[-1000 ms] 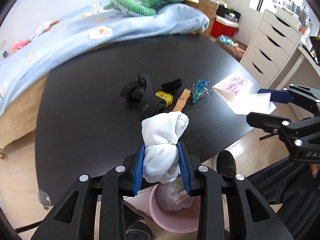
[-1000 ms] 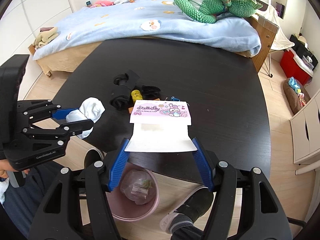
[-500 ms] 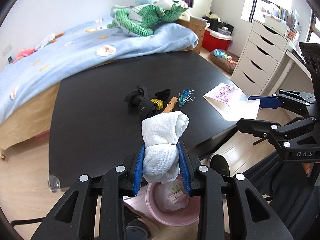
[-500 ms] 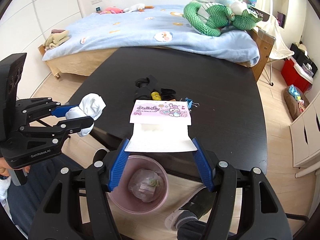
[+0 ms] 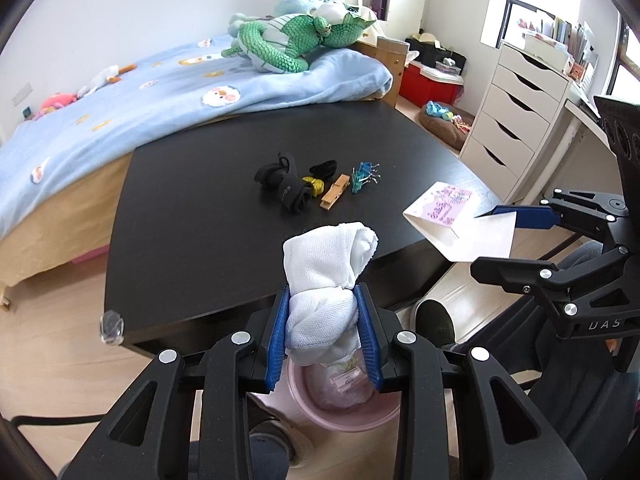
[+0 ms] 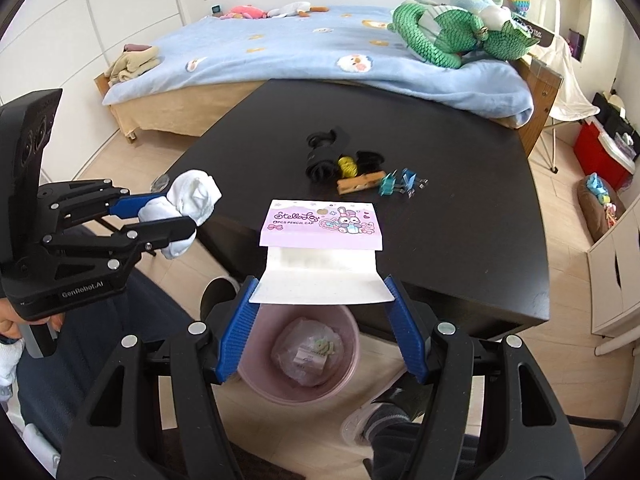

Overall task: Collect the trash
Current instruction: 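Carry the pink card over the bin and open the right gripper while left holds the sock, then lower the white sock into the pink bin and open the left gripper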

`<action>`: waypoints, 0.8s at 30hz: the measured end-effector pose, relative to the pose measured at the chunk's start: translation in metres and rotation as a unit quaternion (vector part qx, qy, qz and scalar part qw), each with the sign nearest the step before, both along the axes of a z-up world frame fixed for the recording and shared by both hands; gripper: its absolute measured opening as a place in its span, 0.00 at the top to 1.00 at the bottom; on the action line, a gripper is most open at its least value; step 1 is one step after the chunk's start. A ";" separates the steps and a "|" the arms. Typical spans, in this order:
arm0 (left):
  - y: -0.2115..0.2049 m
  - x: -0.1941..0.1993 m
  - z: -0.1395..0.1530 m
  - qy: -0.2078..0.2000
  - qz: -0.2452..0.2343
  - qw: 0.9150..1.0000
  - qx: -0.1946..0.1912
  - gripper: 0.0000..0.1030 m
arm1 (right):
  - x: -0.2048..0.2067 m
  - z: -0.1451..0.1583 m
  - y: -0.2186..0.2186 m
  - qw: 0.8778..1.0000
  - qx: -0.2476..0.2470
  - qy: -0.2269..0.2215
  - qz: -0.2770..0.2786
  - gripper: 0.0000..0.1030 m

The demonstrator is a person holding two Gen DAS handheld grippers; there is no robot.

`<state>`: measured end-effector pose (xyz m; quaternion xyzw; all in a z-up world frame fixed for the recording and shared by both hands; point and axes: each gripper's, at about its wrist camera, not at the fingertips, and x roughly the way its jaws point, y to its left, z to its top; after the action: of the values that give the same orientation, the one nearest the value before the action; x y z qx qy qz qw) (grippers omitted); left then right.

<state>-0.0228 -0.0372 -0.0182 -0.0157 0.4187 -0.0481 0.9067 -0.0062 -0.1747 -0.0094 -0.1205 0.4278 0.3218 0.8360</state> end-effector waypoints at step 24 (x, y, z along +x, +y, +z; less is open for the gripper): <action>0.004 -0.015 -0.003 -0.002 0.007 1.000 -0.026 0.69 | -0.007 -0.013 0.004 1.000 0.015 0.026 0.005 0.11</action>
<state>-0.0378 -0.0328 -0.0215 -0.0420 0.4156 -0.0527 0.9071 -0.0129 -0.1704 -0.0228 -0.1020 0.4436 0.3356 0.8247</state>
